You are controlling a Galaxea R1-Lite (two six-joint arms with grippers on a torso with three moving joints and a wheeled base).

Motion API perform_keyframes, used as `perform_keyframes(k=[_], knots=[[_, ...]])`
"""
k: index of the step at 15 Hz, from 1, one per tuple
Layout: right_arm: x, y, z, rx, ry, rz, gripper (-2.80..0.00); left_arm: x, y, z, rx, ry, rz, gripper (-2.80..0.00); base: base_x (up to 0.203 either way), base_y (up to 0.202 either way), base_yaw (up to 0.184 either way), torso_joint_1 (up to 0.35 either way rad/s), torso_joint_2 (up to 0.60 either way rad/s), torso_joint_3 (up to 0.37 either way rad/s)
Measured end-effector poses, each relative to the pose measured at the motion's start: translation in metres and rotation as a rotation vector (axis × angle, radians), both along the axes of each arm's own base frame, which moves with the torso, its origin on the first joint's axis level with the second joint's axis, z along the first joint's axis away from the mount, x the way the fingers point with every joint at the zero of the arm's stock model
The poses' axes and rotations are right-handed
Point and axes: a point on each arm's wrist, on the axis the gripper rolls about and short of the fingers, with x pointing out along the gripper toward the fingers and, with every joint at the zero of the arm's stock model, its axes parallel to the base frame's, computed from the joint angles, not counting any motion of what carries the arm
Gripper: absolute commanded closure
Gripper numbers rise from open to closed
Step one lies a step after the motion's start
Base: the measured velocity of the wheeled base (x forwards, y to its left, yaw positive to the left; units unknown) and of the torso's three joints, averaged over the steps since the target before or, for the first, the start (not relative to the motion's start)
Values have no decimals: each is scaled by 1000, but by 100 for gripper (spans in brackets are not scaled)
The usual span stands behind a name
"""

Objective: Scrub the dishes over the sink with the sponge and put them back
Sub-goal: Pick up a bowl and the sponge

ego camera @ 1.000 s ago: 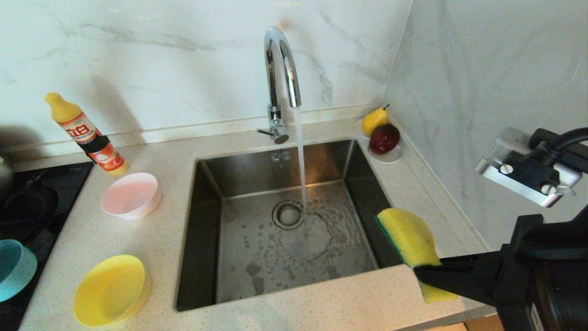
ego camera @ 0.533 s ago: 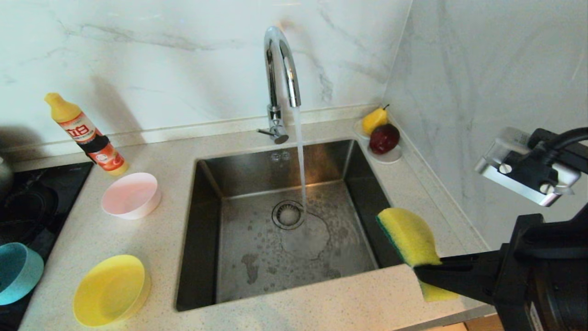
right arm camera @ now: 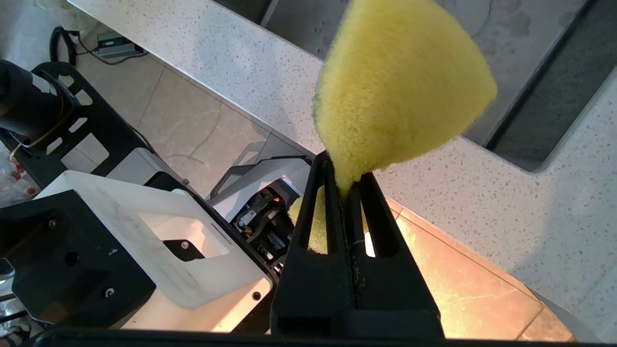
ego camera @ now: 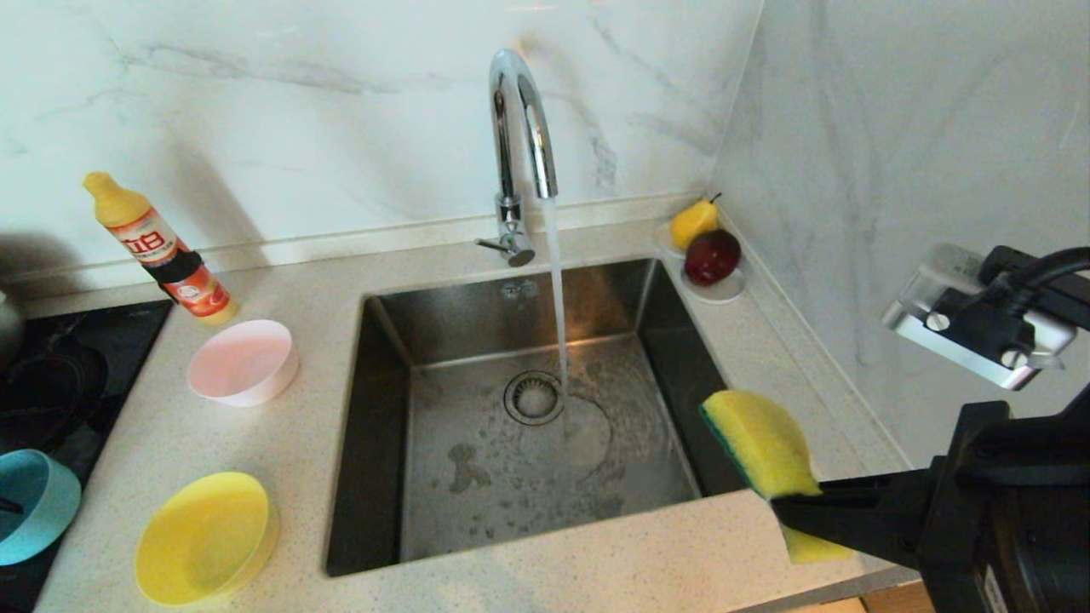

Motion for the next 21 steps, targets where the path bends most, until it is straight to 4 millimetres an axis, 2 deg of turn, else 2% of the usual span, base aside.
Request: perform_keyframes(k=[5,6,14,21], knots=[[0,0,0,1,-1,-2,0,-2,9,-10,-17,16,20,-280,0,0,0,0,0,0],[0,0,0,2,-1,-2,0,-2,10,-10,-18,17,22,0,0,0,0,0,0,0],[0,0,0,1,-1,-2,0,-2,13,-15,-29,24,23,0,0,0,0,0,0,0],[2,0,2,6,-5,-10,0,-2,13,-8,-13,14,28,0,0,0,0,0,0,0]])
